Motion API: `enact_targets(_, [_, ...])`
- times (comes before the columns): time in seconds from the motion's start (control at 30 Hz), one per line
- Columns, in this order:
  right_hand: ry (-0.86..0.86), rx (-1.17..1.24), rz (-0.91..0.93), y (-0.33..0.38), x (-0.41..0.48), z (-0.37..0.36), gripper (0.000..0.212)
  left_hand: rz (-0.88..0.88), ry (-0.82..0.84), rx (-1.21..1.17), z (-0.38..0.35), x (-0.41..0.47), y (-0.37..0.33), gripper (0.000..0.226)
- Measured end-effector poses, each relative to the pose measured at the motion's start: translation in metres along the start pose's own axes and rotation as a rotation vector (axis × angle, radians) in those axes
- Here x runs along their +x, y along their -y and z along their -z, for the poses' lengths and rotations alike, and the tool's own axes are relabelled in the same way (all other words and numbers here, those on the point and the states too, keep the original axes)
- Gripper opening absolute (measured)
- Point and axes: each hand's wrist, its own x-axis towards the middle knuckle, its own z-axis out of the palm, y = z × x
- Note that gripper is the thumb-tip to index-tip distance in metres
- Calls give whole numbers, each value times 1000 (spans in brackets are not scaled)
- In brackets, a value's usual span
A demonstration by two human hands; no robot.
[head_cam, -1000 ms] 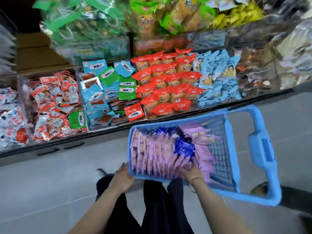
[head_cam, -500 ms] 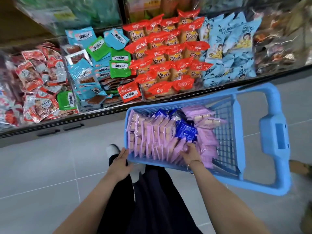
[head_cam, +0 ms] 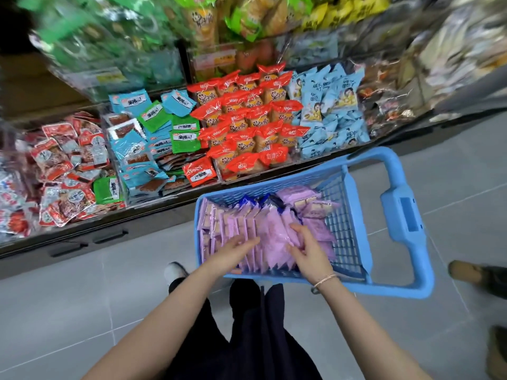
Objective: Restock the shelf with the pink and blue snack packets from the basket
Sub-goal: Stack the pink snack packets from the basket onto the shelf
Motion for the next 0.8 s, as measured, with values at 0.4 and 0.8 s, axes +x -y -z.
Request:
enact_targets(0.4, [215,465,208,102,1,10,28,-145,223,-847,3,-25,-37,61])
enact_targets(0.8, [303,586,-61,125,26,5,34,-361,218,-831,30,-56,-50,70])
